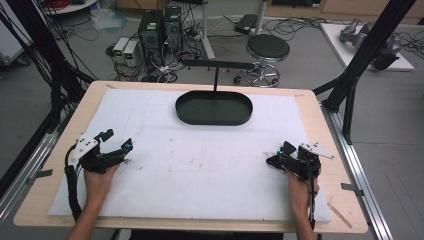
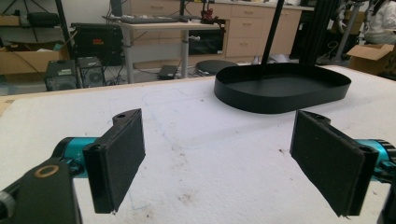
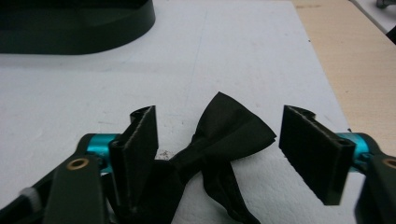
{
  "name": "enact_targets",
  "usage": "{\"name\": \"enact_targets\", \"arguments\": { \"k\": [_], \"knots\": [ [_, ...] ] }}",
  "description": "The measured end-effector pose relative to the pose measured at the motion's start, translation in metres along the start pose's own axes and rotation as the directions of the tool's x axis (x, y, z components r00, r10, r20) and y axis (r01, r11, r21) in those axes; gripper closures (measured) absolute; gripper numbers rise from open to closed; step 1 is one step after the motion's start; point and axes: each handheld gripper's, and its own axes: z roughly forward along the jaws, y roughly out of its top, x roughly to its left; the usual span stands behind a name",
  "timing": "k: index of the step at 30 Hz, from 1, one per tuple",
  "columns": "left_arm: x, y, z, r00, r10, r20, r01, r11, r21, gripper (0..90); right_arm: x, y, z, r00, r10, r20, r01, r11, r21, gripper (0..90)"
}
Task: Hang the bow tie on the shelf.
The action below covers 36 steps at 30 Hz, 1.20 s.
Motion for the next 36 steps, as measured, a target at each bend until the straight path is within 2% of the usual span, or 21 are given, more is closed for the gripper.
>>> {"name": "enact_targets", "arguments": {
  "k": [3, 5, 13, 23, 29, 33, 36],
  "knots": [
    [0.0, 0.0, 0.0, 1.0, 0.0, 0.0, 0.0, 1.0, 0.0, 18.3, 0.0, 0.003, 0.005, 0.9998, 0.015, -0.016, -0.014, 0.999, 0.038, 30.5],
    [0.0, 0.0, 0.0, 1.0, 0.0, 0.0, 0.0, 1.0, 0.0, 18.3, 0.003, 0.006, 0.01, 0.9998, 0.008, -0.017, -0.007, 0.997, 0.072, 32.5],
    [0.0, 0.0, 0.0, 1.0, -0.006, 0.002, 0.006, 1.0, -0.003, 18.3, 0.008, 0.009, 0.019, 0.9997, -0.012, 0.023, 0.008, 0.99, 0.144, 47.1],
    [0.0, 0.0, 0.0, 1.0, -0.006, 0.004, 0.006, 1.0, -0.003, 18.3, 0.008, 0.012, 0.014, 0.9996, -0.019, 0.02, 0.016, 0.992, 0.128, 76.1],
    [0.0, 0.0, 0.0, 1.0, -0.003, 0.007, 0.003, 1.0, -0.001, 18.3, 0.012, 0.017, 0.011, 0.999, -0.042, 0.018, 0.039, 0.992, 0.117, 87.8],
    [0.0, 0.0, 0.0, 1.0, -0.002, 0.008, 0.002, 1.0, 0.0, 18.3, 0.014, 0.018, 0.009, 0.999, -0.043, 0.014, 0.041, 0.992, 0.118, 86.3],
    [0.0, 0.0, 0.0, 1.0, -0.002, 0.01, 0.002, 1.0, -0.001, 18.3, 0.012, 0.017, 0.008, 0.9995, -0.029, 0.012, 0.027, 0.993, 0.118, 76.2]
  ]
}}
